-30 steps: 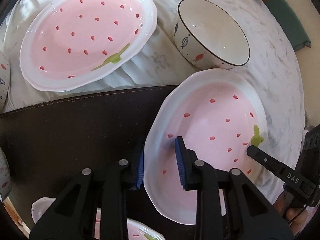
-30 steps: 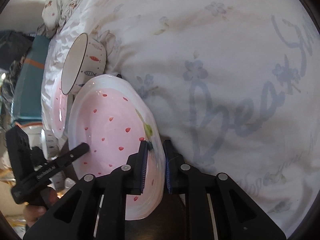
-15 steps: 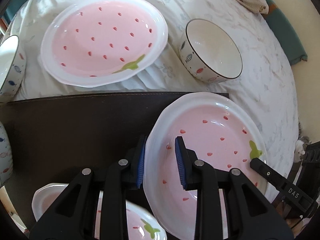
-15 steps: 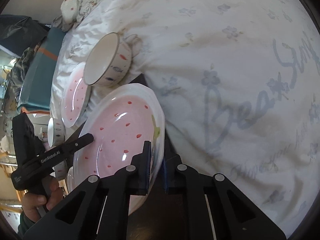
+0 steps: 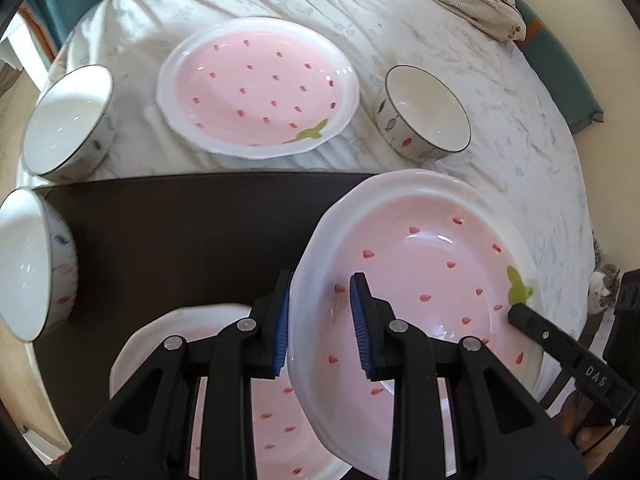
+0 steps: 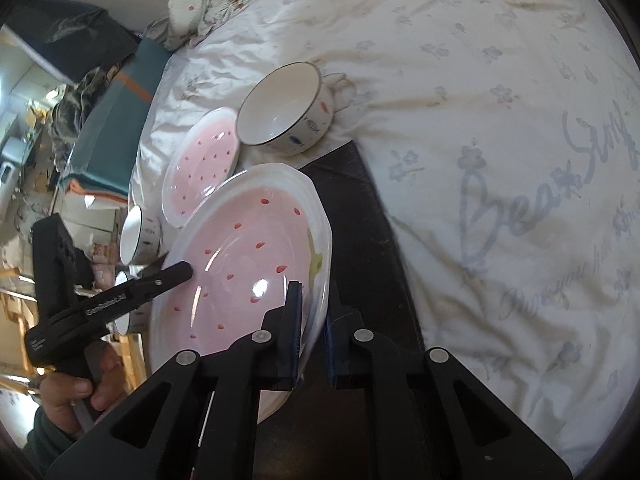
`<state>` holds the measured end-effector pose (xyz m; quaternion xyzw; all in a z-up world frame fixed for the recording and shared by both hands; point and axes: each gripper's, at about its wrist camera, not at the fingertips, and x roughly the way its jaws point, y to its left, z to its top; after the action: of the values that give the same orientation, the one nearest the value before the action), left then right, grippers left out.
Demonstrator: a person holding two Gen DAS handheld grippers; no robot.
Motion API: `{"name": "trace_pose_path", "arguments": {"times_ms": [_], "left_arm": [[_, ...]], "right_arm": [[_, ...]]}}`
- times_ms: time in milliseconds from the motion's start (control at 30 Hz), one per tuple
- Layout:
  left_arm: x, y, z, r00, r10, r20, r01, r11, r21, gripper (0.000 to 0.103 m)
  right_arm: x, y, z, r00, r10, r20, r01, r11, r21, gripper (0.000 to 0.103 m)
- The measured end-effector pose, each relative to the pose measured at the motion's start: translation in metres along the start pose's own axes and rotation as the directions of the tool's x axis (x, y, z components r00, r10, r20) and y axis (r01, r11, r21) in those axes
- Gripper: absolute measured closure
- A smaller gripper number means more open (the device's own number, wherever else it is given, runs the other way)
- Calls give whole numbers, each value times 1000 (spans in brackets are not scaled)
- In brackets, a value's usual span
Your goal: Organize plates and bowls
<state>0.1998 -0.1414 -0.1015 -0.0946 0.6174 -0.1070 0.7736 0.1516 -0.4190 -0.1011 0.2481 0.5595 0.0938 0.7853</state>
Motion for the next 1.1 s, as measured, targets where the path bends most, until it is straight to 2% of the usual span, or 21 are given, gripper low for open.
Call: {"name": "trace_pose_path", "arguments": {"times_ms": [100,433,700,867,1100], "left_arm": [[-9,13,-9,1000,1,2,-1,1000,-20,79],[-48,54,-49,999,16,37,-14,999,-40,80],[-68,80,-84,998,30,56,-27,998,-58,80],[-71,101,-103,998,40,49,-36,995,-91,80],[-65,115,-115,998,58,33,-55,995,-79,80]], "right_arm": [[-1,11,-10,1000,26,-4,-26,1000,-12,91],[2,56,-46,999,44,-27,-46,993,-110,91],[5,81,-76,997,65,-49,-72,987,-142,92],[15,95,-102,995,57,-84,-70,984,-164,91],[27,104,-116,993,34,-113,-55,982,-182,91]]}}
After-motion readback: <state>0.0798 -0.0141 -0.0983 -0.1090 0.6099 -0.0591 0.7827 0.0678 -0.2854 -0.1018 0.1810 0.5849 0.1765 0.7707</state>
